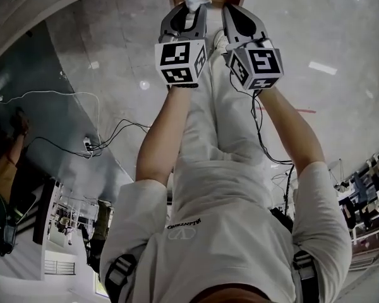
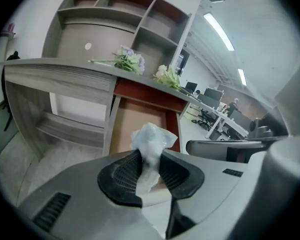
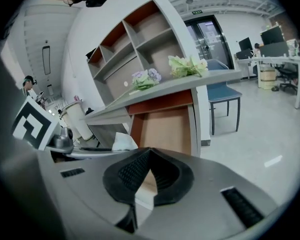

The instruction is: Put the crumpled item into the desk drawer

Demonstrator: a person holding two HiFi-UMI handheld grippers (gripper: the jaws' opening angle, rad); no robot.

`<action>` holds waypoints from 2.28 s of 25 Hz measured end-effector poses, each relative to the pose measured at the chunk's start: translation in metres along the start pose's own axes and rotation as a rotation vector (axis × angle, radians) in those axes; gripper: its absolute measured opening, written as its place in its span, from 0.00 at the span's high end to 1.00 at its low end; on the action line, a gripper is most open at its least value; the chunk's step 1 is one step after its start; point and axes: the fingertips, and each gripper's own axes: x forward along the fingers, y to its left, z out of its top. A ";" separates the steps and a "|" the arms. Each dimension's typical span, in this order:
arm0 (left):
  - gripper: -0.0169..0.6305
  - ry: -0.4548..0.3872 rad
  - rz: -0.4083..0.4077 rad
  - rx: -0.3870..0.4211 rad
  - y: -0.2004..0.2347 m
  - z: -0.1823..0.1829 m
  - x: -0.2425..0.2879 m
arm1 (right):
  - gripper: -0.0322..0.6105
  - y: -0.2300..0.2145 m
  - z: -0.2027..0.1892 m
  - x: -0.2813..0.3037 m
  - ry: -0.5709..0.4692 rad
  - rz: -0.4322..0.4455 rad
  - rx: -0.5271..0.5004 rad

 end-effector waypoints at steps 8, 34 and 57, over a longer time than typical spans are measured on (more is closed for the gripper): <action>0.82 0.063 0.046 -0.016 0.021 -0.020 0.027 | 0.95 -0.015 -0.019 0.024 0.025 0.001 0.018; 0.72 0.097 0.043 -0.038 0.021 -0.030 0.051 | 0.95 -0.023 -0.030 0.053 0.087 -0.031 0.047; 0.82 -0.166 -0.001 0.122 -0.018 0.127 -0.156 | 0.95 0.038 0.150 -0.127 -0.139 0.066 -0.043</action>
